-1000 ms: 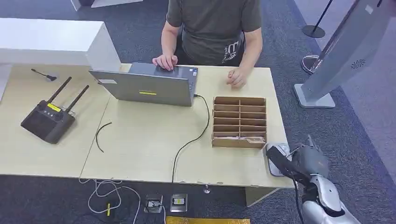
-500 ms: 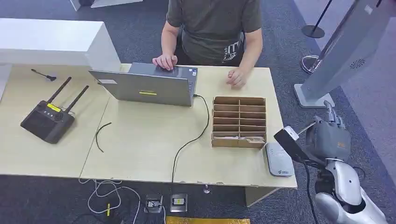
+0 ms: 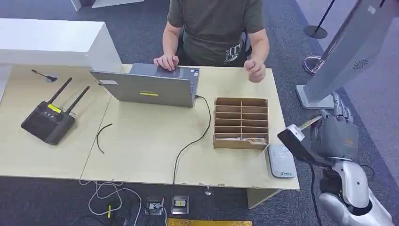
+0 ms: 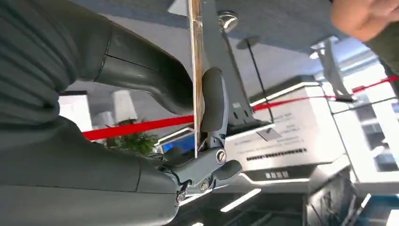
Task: Pass the card to the sensor for recognition and then transmit it.
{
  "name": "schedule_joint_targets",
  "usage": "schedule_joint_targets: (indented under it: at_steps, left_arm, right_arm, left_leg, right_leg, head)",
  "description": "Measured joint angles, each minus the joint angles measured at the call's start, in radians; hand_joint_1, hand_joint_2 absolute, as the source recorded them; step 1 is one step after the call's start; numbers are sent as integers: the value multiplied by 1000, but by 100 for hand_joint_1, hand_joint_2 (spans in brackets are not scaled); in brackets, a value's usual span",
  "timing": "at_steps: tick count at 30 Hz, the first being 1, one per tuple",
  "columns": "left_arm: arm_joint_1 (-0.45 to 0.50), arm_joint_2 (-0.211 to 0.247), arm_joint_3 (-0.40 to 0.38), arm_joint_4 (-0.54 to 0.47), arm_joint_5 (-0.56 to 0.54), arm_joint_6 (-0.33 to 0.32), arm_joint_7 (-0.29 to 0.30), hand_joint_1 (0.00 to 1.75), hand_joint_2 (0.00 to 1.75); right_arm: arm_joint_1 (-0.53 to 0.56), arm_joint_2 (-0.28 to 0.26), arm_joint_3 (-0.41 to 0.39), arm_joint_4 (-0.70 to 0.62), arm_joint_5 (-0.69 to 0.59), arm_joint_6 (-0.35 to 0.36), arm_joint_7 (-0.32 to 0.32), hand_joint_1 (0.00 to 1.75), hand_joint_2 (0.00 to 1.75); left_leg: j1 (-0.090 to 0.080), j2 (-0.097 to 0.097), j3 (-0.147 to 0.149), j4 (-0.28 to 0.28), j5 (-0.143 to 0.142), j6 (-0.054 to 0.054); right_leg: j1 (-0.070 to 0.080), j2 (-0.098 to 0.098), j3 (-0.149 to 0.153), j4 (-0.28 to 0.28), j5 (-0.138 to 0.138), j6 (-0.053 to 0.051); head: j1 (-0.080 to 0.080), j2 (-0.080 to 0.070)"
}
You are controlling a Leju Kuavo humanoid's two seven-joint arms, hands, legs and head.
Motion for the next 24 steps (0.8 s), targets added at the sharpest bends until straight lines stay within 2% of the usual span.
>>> schedule_joint_targets:
  at_steps: [6, 13, 24]
  left_arm:
    - [-9, -8, -2, -6, -37, 2, 19, 0, 0]
    - [-26, -8, -3, -13, -89, 0, 41, 0, 0]
    - [-43, -13, -3, -17, -118, -11, 64, 0, 0]
  right_arm:
    - [-29, 47, 4, 46, 54, -11, -29, 175, 175]
    - [-61, 71, 14, 74, 196, 61, 38, 175, 175]
    - [-81, 93, 19, 104, 217, 73, 58, 175, 175]
  left_leg:
    - [0, -1, 0, 0, 0, 0]
    - [0, 0, 0, 0, 0, 0]
    - [0, 0, 0, 0, 0, 0]
  right_leg:
    - [0, -1, 0, 0, 0, 0]
    - [0, -1, 0, 0, 0, 0]
    - [0, -1, 0, 0, 0, 0]
  head:
    - [0, 0]
    - [0, 0]
    - [0, 0]
